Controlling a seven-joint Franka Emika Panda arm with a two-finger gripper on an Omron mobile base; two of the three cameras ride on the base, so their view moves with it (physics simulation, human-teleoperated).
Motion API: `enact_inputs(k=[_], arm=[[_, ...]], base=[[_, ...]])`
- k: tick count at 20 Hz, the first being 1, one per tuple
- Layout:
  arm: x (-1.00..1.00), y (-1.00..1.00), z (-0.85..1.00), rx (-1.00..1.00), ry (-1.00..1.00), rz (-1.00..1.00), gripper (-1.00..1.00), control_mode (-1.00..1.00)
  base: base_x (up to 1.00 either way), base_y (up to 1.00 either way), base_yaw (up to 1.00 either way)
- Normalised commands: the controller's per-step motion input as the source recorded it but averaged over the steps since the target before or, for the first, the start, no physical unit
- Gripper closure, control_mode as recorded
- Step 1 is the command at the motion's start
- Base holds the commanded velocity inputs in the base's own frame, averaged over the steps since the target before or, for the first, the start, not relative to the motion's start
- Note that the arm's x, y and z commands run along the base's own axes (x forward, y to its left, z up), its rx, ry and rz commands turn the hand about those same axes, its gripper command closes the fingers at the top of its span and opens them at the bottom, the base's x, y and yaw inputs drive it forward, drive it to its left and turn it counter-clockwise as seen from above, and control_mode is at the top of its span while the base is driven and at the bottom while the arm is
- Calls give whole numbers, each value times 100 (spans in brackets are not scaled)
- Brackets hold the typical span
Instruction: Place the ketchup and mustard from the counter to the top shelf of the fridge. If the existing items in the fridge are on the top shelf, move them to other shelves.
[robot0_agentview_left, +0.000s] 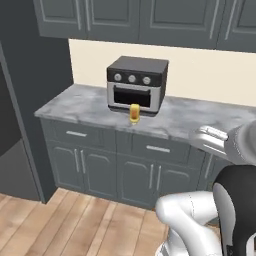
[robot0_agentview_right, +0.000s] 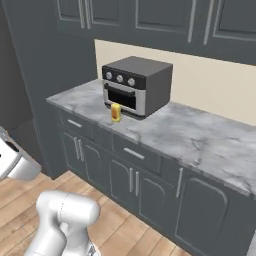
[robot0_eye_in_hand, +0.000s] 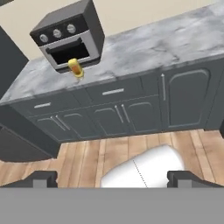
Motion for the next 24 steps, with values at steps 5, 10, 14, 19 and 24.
enact_inputs(k=[5,10,14,19,24], arm=[[0,0,0,0,0,0,-100,100],[0,0,0,0,0,0,-100,100],[0,0,0,0,0,0,-100,100],[0,0,0,0,0,0,-100,100],[0,0,0,0,0,0,-100,100]], base=[[100,5,-9],[100,25,-15],[100,44,-18],[52,47,-13],[-20,26,-21]])
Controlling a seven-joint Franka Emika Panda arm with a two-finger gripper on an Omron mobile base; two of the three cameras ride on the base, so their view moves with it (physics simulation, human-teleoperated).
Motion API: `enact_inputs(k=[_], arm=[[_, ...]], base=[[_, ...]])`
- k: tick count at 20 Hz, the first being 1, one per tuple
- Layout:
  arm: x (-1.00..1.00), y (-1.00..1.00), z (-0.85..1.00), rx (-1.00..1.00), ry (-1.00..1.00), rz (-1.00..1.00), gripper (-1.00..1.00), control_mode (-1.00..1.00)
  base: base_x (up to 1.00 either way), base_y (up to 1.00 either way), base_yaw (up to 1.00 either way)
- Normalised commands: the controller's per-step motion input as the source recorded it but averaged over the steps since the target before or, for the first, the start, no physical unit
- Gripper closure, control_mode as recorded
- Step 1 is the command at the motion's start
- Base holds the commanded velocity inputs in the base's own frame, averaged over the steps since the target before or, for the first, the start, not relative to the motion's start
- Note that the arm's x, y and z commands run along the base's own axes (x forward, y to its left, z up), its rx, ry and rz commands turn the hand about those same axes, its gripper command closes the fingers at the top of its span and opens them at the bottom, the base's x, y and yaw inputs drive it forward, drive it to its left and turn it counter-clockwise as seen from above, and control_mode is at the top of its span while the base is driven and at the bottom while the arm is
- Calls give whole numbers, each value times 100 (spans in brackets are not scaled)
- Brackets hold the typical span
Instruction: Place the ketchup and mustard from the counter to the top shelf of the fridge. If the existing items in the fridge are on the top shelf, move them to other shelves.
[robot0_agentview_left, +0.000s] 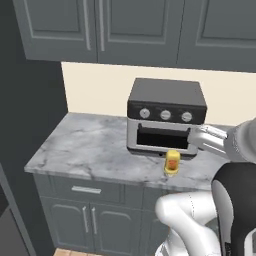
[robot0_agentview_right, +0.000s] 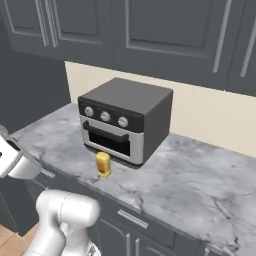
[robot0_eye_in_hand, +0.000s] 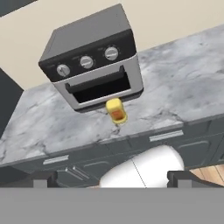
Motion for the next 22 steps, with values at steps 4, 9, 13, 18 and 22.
enact_inputs(k=[4,9,13,18,22], arm=[[0,0,0,0,0,0,-100,100],[0,0,0,0,0,0,-100,100],[-17,-3,0,0,-1,-2,-100,-100],[-44,-81,0,20,-2,1,-100,-100],[-13,-100,0,36,0,19,-100,-100]], base=[[-31,0,-23],[0,0,-9],[0,0,0],[0,0,0],[0,0,0]])
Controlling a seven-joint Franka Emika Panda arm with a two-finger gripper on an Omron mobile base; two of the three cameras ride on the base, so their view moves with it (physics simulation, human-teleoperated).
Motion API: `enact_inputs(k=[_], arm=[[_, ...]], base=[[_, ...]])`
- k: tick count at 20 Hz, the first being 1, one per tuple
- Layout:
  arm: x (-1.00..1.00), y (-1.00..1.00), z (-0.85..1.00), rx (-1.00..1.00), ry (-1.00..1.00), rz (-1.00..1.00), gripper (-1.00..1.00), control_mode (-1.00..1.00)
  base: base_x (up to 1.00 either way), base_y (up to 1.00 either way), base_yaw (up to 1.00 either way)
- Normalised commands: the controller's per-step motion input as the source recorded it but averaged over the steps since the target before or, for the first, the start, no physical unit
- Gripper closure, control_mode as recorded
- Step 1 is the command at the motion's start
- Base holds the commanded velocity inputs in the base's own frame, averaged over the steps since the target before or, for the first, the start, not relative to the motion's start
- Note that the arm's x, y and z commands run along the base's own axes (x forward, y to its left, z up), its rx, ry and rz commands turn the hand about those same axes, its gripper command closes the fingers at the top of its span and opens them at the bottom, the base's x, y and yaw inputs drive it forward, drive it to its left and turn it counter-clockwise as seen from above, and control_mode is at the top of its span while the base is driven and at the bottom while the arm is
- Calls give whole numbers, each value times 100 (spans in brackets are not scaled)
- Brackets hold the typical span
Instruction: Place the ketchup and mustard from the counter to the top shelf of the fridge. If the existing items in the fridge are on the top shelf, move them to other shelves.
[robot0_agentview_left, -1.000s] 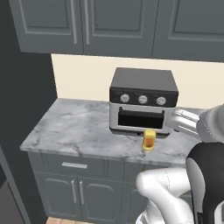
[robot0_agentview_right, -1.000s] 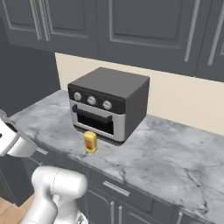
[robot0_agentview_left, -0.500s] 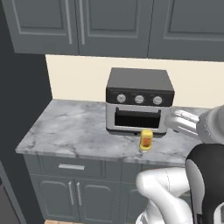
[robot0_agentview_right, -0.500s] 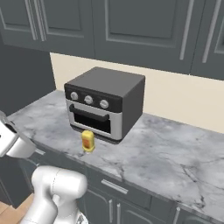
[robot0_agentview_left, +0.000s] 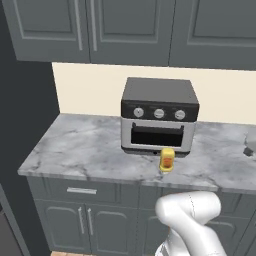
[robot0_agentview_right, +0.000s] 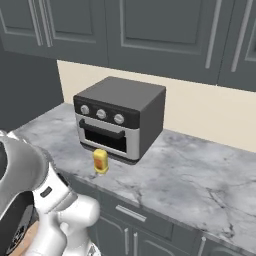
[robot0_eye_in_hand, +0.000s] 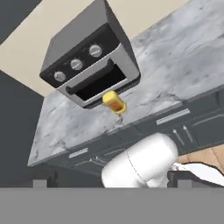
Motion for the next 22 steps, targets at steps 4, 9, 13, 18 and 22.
enact_inputs(k=[4,9,13,18,22], arm=[[0,-100,0,32,0,31,-100,-100],[28,-91,-1,17,0,43,-100,-100],[60,-59,-11,7,2,48,-100,-100],[65,-26,-17,0,0,44,-100,-100],[66,1,-38,0,-11,30,-100,-100]], base=[[0,0,0],[0,0,0],[0,0,0],[0,0,0],[0,0,0]])
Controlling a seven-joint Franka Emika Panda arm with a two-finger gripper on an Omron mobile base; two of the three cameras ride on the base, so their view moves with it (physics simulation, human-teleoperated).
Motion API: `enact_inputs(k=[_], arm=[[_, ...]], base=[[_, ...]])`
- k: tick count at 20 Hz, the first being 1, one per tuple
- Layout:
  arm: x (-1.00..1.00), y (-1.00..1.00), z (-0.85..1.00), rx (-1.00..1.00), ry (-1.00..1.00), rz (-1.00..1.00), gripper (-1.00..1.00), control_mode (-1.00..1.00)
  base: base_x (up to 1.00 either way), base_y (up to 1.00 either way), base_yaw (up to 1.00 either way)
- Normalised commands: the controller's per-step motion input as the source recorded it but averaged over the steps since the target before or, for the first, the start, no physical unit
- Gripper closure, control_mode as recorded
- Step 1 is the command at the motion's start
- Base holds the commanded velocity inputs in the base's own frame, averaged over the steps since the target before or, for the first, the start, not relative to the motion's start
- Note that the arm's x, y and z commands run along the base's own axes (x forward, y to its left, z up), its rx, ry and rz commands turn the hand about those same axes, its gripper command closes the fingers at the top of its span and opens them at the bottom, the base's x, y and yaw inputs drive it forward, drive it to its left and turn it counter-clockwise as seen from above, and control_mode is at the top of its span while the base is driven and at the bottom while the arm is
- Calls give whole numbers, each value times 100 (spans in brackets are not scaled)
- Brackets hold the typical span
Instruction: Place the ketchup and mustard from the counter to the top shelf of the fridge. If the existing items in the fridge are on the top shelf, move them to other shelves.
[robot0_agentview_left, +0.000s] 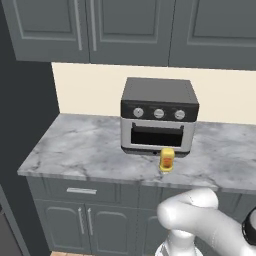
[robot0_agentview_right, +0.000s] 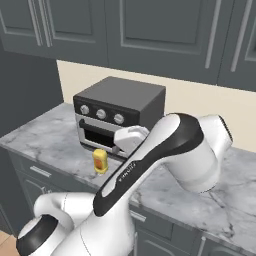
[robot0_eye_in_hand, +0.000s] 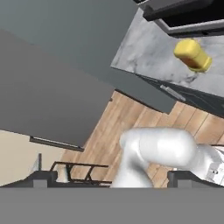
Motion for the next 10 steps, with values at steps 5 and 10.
enact_inputs(k=[5,10], arm=[[47,17,-58,2,-34,13,-100,-100],[39,24,-71,4,-55,0,-100,-100]], base=[[0,0,0],[0,0,0]])
